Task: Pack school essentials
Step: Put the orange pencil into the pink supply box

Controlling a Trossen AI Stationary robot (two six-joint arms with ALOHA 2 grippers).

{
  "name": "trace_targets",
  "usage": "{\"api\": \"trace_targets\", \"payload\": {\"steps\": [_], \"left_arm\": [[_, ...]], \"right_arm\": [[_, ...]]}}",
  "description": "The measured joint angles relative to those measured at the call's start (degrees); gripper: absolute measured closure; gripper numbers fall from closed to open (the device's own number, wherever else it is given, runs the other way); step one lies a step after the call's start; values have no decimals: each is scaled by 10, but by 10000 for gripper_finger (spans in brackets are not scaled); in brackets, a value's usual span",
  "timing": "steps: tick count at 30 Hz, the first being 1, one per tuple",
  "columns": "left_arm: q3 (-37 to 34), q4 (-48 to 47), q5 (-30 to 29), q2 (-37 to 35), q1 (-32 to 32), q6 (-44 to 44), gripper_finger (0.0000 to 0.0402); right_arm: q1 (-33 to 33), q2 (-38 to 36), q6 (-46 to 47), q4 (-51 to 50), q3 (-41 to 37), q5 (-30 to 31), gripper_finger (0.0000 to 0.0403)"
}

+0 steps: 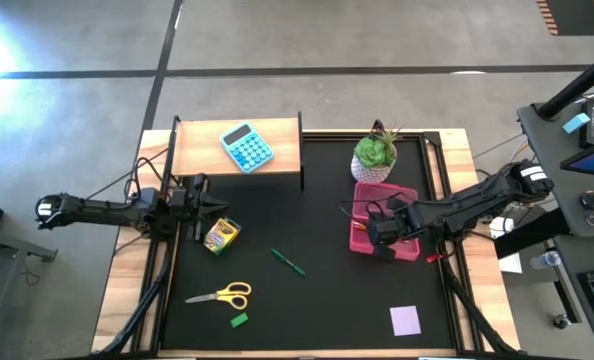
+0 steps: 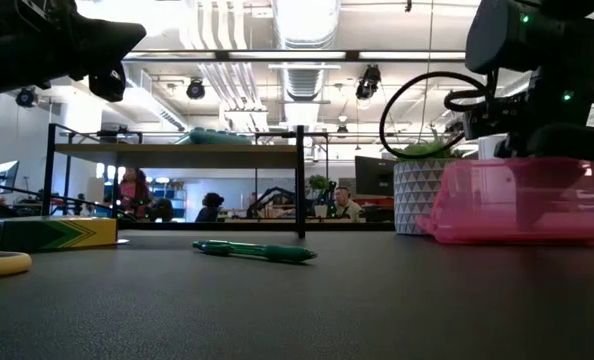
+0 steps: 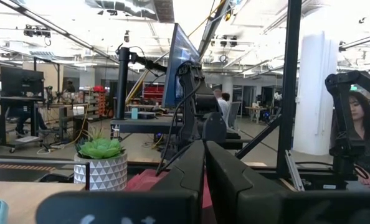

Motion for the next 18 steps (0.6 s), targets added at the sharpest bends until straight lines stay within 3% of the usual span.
{"api": "trace_targets", "payload": {"steps": [18], "left_arm": [[0,0,0,0,0,0,402]], "right_arm": [[-3,-11,4,-15,7,-20,394]]}}
